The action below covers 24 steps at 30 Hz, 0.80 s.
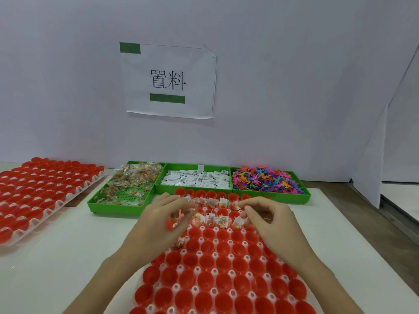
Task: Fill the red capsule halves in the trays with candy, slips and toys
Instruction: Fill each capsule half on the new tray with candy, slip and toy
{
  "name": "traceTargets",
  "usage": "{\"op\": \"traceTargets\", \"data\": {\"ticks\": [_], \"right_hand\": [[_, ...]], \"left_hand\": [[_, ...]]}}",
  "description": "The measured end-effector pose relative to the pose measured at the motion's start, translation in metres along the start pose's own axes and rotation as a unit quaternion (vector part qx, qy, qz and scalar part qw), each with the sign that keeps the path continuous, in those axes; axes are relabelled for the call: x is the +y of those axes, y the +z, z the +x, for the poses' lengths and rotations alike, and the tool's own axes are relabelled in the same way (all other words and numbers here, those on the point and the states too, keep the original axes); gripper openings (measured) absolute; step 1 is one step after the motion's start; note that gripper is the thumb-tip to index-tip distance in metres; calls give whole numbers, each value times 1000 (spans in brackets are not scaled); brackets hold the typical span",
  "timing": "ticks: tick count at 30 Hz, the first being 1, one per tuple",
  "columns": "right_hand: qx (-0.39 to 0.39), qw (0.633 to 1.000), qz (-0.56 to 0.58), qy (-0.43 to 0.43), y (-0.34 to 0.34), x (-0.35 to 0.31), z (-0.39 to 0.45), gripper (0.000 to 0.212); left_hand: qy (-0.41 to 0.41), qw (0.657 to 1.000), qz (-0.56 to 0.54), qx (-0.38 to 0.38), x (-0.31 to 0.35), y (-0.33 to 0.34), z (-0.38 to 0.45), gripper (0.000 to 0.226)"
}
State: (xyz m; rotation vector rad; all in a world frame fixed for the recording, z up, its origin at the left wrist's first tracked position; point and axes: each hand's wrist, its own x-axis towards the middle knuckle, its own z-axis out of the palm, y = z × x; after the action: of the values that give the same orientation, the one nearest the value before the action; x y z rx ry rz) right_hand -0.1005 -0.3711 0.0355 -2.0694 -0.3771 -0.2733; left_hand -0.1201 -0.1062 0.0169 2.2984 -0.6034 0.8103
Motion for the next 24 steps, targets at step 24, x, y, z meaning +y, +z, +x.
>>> {"op": "traceTargets", "data": {"ticks": [24], "right_hand": [[-175,894,-405,-82,94,34,191,30]], "left_hand": [[17,998,54,15,-19,-1,-4,20]]}}
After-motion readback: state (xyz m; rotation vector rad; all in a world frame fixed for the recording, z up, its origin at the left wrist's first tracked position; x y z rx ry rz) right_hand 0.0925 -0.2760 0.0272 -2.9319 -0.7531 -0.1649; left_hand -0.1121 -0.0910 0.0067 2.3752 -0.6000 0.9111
